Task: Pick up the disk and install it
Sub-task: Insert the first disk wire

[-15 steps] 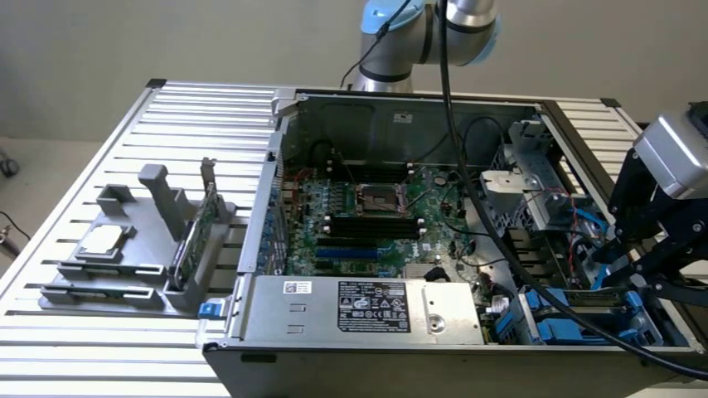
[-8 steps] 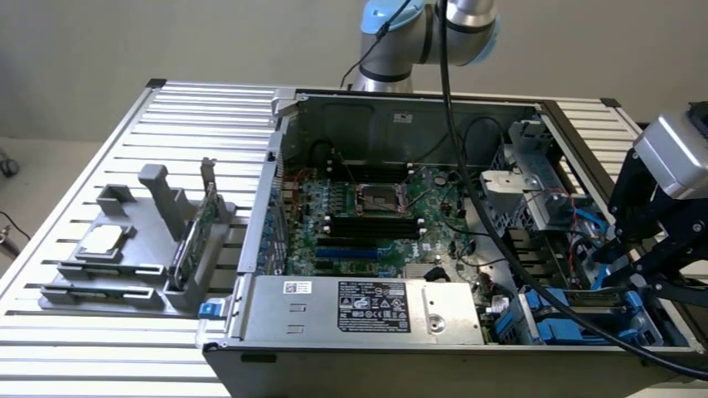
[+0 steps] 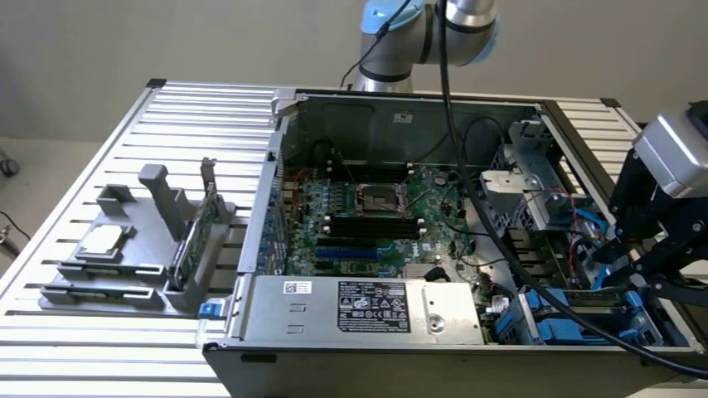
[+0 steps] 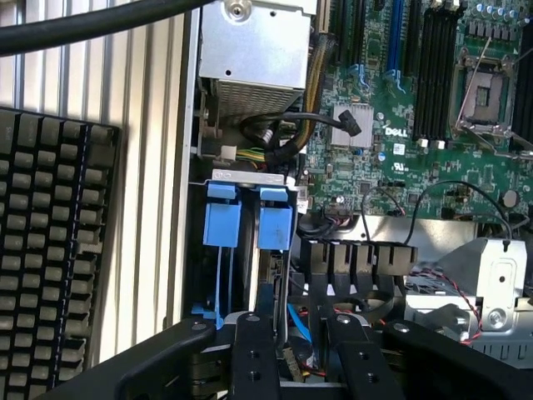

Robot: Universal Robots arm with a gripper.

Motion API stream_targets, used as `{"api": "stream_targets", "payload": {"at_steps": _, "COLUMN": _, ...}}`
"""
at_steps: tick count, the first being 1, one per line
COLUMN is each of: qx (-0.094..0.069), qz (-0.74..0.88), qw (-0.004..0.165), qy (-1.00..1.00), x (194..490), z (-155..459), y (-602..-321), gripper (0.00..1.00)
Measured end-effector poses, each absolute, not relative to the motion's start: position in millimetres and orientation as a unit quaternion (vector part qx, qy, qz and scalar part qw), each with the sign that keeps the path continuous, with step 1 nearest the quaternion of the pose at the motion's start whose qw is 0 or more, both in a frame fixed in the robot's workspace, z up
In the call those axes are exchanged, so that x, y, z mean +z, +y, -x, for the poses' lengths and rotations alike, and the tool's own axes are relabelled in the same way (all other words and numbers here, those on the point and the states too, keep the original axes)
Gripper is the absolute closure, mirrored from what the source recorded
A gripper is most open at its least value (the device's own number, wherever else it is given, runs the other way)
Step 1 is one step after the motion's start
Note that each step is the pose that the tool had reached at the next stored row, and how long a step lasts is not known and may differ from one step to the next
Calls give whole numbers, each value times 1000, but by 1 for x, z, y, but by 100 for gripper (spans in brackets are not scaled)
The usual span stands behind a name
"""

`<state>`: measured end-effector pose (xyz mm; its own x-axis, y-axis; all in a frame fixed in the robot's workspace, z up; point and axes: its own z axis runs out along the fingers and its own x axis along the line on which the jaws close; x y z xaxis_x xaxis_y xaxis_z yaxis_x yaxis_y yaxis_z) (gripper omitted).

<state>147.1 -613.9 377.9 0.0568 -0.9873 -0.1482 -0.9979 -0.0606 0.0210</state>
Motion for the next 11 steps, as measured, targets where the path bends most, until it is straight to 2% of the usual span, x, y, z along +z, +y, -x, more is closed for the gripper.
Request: {"api": "stream_targets", "payload": {"at_steps": 11, "qx": 57, "qz": 666, "qw": 48, "qy": 743, "x": 378, "z": -147, "y": -614, "gripper": 69}}
